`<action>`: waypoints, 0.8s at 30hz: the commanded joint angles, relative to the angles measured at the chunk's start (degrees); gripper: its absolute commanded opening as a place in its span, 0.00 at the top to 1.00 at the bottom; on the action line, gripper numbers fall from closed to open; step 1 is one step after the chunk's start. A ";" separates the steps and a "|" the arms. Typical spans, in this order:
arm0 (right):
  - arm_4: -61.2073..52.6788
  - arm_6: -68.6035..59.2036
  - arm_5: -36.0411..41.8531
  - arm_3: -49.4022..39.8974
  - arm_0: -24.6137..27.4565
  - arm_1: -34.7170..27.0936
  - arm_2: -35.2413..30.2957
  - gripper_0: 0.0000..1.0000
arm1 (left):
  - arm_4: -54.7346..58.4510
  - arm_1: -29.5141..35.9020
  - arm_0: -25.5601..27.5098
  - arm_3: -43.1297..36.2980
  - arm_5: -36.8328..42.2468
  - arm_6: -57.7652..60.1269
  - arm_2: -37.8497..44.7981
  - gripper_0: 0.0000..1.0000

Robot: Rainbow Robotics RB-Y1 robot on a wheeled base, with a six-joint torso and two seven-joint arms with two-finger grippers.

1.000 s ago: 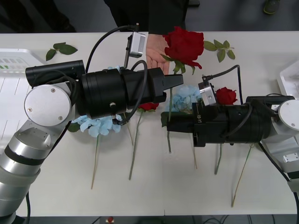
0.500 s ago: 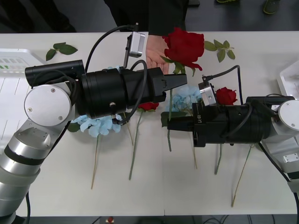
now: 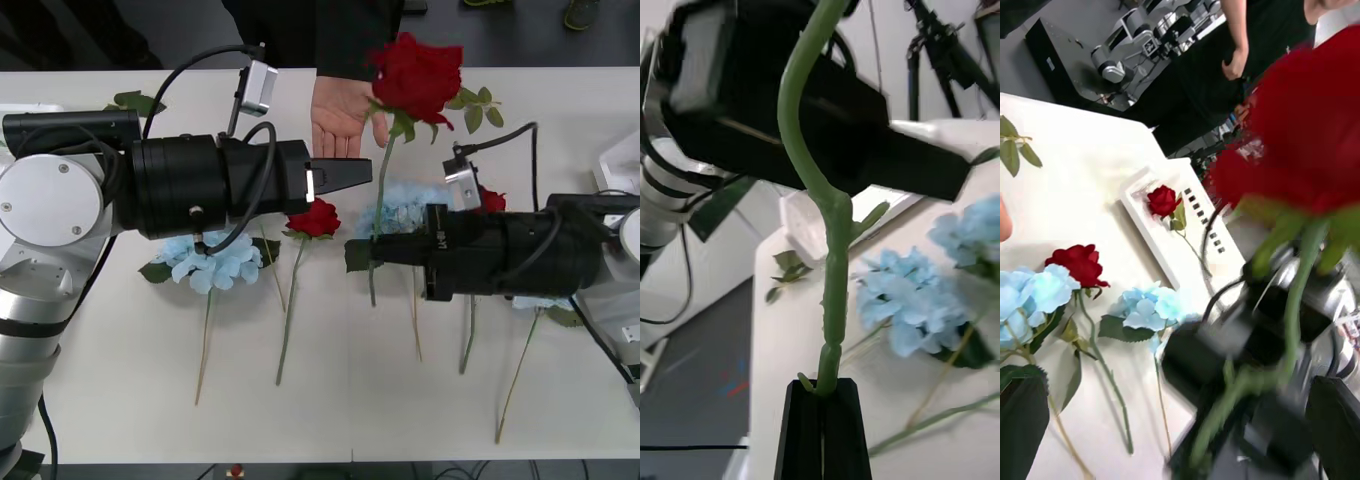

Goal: Place the red flowers into the right box and the blue flowers into the left box. If a person shows an open palm, hand one flower to the person first, then continue sorting.

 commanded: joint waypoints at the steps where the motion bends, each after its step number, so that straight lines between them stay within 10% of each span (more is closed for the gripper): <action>1: 3.40 0.72 -1.81 -6.19 -0.38 0.58 -5.01 1.00 | 1.69 2.26 -0.01 -3.30 2.11 -2.65 1.21 0.00; 24: 22.39 3.27 -14.46 -3.38 -18.49 0.41 -8.17 1.00 | 2.83 2.53 0.16 -3.30 4.22 -3.35 3.31 0.00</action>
